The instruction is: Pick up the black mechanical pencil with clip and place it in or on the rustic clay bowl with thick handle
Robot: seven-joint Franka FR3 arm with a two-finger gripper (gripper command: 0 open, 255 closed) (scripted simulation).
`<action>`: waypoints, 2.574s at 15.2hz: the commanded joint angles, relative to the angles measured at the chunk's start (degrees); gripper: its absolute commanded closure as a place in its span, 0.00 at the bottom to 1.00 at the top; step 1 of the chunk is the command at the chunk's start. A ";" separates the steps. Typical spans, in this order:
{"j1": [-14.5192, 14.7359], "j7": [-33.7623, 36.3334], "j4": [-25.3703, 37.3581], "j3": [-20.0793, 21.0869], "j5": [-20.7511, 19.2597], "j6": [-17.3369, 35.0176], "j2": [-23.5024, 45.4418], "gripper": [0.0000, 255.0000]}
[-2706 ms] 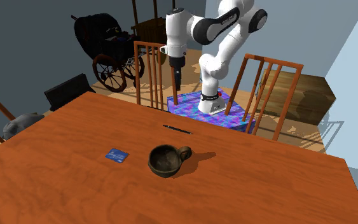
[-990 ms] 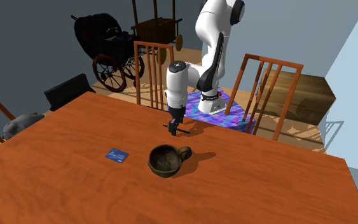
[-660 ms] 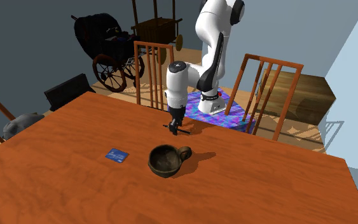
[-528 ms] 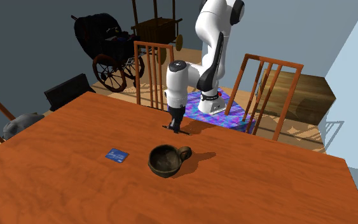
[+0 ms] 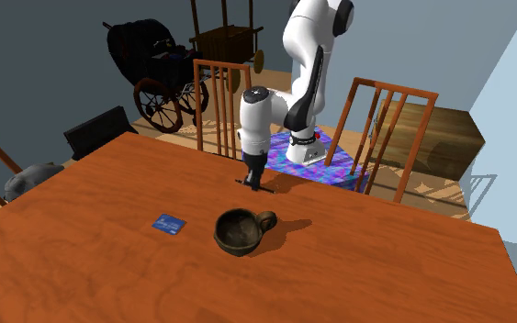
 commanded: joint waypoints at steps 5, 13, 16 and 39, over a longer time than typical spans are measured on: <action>1.11 -3.09 1.56 -1.69 3.95 -4.74 -4.32 1.00; 2.43 -5.85 4.92 -4.37 7.08 -11.62 -8.98 1.00; 2.79 -6.52 6.37 -5.32 7.75 -14.14 -10.31 1.00; 1.29 9.86 33.22 4.07 -9.68 -28.13 10.38 1.00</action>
